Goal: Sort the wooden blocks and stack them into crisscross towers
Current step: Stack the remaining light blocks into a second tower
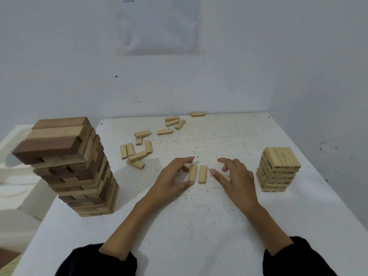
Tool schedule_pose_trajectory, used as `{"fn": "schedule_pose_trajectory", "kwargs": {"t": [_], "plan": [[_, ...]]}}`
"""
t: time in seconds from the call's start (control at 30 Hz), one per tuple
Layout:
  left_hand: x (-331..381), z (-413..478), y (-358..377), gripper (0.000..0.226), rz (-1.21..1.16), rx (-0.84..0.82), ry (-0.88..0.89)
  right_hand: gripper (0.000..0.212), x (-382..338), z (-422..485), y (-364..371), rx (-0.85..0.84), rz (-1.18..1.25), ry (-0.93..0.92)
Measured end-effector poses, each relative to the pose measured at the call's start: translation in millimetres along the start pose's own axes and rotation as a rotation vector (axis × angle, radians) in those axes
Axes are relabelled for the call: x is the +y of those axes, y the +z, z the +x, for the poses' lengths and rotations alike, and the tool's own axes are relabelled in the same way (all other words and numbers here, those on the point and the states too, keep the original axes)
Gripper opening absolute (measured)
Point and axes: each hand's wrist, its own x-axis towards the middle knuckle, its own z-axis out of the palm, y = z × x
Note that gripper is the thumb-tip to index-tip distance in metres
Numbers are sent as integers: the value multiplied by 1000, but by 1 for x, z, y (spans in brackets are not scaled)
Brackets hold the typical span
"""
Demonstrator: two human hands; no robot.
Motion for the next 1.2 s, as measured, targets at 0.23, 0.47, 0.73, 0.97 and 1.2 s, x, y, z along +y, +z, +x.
{"fn": "schedule_pose_trajectory", "kwargs": {"t": [0.23,0.47,0.73,0.97,1.2], "plan": [[7,0,4,52,-40,11,0,31,8,-32,-16,-64,66,-39],[8,2,13,44,-64,33,26,34,0,-25,-7,-148,49,-76],[27,-1,38,77,421,174,-209,51,11,-15,-6,78,39,-36],[33,3,53,77,436,130,-143,64,11,-10,-2,-30,180,-19],[25,6,26,67,173,-88,-39,38,10,-18,-5,4,148,-23]]}}
